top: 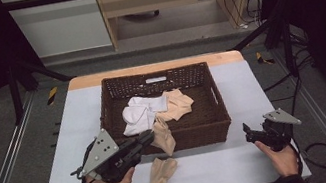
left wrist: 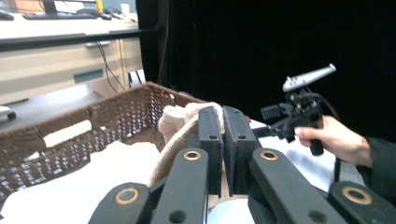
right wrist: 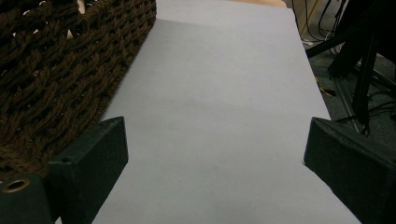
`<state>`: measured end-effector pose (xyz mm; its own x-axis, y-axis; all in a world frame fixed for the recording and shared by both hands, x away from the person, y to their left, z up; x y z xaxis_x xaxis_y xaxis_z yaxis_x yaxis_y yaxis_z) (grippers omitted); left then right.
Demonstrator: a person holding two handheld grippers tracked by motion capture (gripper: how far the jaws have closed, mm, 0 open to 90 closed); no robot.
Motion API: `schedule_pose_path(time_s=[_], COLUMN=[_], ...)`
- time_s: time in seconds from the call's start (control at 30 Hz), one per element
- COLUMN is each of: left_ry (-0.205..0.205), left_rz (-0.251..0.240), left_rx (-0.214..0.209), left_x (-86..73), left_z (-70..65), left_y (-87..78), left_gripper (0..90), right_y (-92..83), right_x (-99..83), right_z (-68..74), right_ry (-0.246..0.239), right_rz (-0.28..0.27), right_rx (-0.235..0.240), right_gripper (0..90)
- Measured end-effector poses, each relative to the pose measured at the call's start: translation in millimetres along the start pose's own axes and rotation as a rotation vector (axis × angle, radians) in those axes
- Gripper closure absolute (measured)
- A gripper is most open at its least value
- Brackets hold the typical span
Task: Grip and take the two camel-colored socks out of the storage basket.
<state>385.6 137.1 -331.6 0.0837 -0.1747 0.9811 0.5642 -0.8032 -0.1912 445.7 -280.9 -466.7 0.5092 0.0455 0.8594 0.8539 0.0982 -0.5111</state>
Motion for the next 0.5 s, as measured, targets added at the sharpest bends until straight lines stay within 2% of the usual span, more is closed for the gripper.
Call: schedule_pose_path(time_s=[0.13,0.23,0.27,0.33,0.4,0.47,0.5], left_ry=[-0.004,-0.01,-0.018,-0.024,-0.041,-0.045,-0.061], left_rz=[0.021,0.047,0.063,0.07,0.102,0.116,0.142], left_rx=[-0.012,-0.028,-0.036,-0.04,-0.055,-0.058,-0.063], left_x=[-7.5,-16.6,-24.1,-27.3,-41.6,-46.7,-57.6], left_z=[-3.5,-7.6,-10.1,-11.1,-13.3,-13.8,-14.7], left_y=[0.1,0.8,2.0,2.7,7.4,9.4,14.2], left_gripper=[86.2,86.3,86.2,86.2,86.2,86.3,86.2], right_y=[0.4,0.5,0.9,1.3,0.7,0.3,-0.2], right_x=[-0.2,-0.4,-0.6,-0.6,-0.4,-0.2,-0.3], right_z=[0.1,0.5,0.6,0.5,1.0,1.0,1.3], right_ry=[-0.003,-0.005,-0.005,-0.008,-0.009,-0.009,-0.009], right_rz=[0.001,0.003,0.005,0.006,0.005,0.002,0.001], right_rx=[-0.001,0.001,0.0,0.0,0.002,0.003,0.005], right_gripper=[6.6,6.6,6.6,6.6,6.6,6.6,6.6])
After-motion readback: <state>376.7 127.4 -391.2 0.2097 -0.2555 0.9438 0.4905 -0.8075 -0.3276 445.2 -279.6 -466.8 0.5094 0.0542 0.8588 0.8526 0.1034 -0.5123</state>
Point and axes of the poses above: each handheld gripper's, and its own axes: y roughly forward along the jaws, x roughly out of its top, z roughly to its left, the point moved 2 cm from there along y, roughly forward along the jaws, and after that the axes turned 4 degrees about y, right-handed, at the moved point
